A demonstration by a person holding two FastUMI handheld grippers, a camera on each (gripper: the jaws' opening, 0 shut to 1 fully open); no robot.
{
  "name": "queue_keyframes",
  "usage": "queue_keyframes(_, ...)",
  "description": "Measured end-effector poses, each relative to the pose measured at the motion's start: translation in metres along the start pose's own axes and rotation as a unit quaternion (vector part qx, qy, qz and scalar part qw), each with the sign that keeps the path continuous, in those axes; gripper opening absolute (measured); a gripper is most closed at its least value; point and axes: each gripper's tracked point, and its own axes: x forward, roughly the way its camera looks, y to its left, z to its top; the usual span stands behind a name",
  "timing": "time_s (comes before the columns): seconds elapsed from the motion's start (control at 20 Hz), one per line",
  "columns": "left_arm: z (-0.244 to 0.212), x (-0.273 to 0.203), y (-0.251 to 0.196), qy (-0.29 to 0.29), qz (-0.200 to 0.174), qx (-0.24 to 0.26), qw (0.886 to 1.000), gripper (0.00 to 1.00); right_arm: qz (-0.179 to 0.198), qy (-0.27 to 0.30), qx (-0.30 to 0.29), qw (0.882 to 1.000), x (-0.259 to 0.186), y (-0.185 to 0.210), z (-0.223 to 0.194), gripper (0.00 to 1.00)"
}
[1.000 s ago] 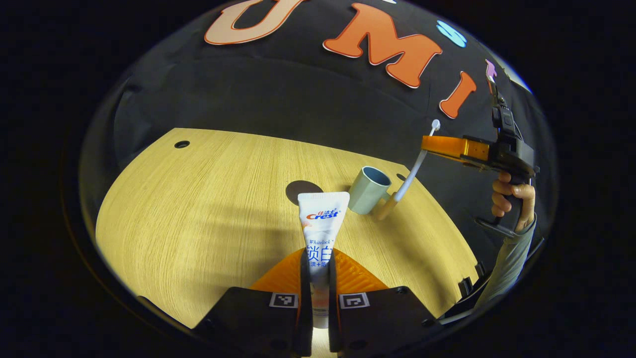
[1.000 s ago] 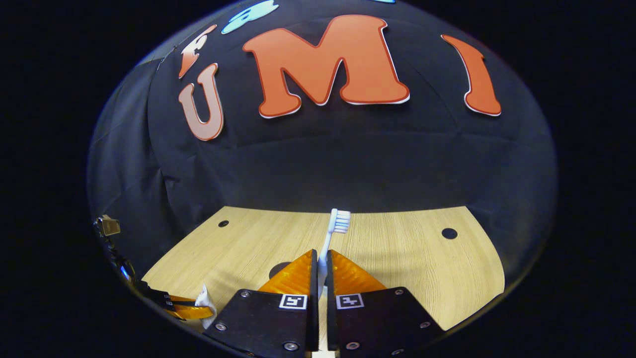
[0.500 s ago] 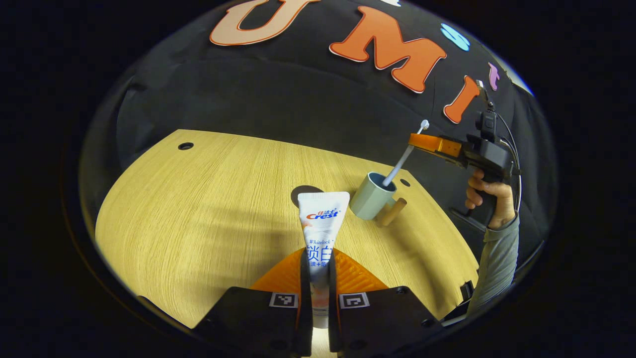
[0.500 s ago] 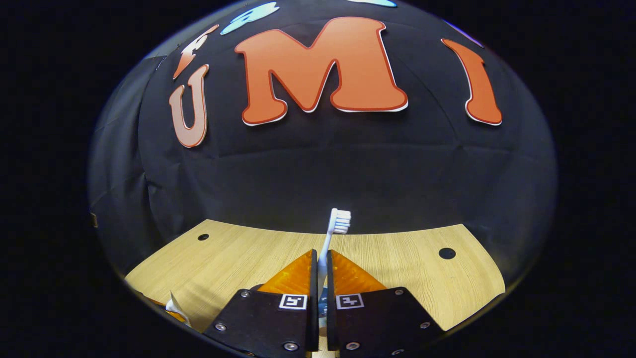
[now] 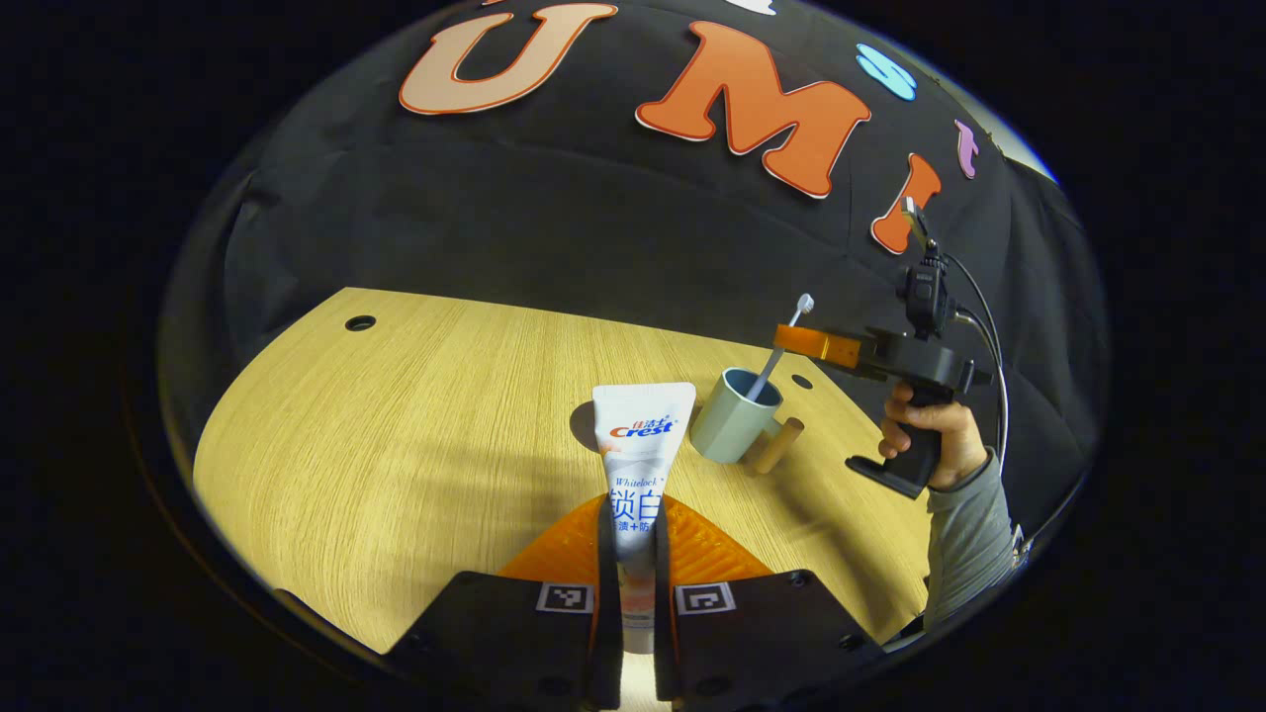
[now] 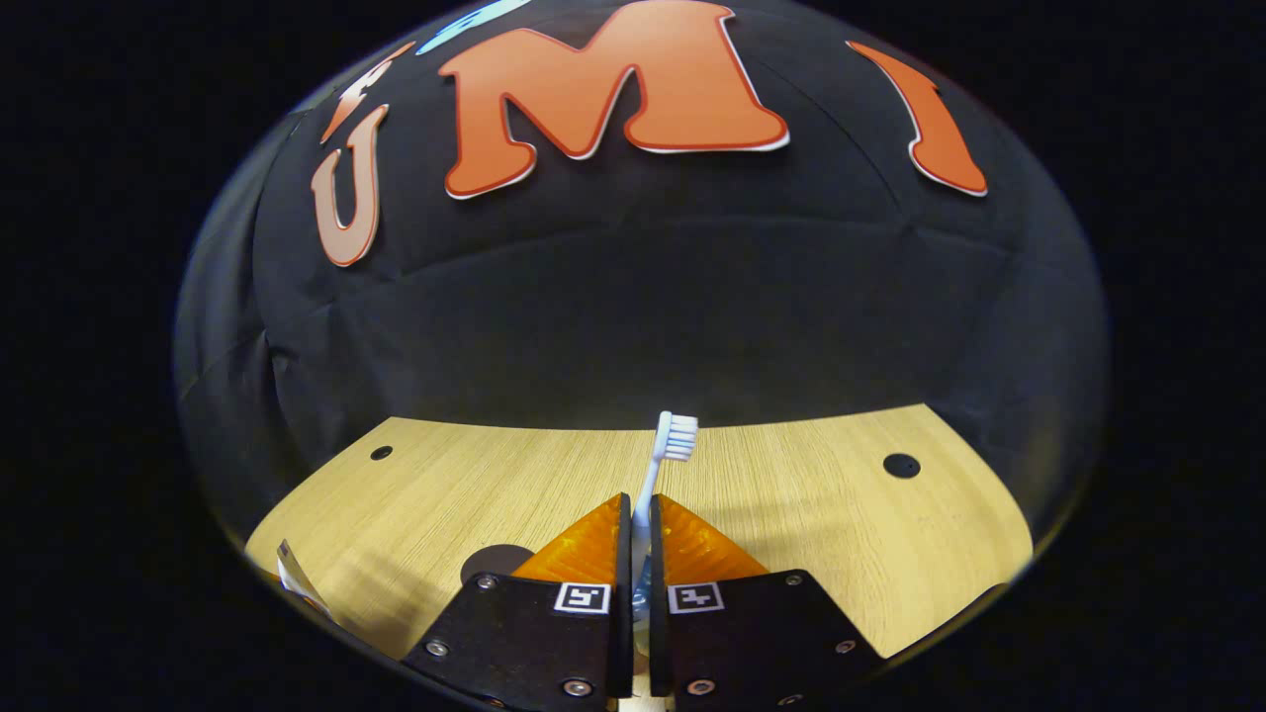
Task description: Put the toothbrush and toothpaste on the desktop into the cup, then pick up the cup and place it on the coaster on the desktop.
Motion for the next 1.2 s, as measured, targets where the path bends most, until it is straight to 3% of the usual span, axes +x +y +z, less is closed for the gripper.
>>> queue_keyframes(0.55,0.076,0.030,-0.002,-0.070,0.015,0.010,0.997,0.16,-0.006,0.026,0.042,0.999,-0.006,-0.013,-0.036,0.07)
queue_keyframes(0.85,0.129,0.060,-0.026,-0.124,-0.005,0.021,0.992,0.16,-0.003,0.042,0.066,0.997,-0.020,-0.014,-0.045,0.12)
queue_keyframes(1.2,0.170,0.122,-0.058,-0.168,-0.075,0.030,0.982,0.16,-0.003,0.036,0.091,0.995,-0.053,-0.042,-0.046,0.34)
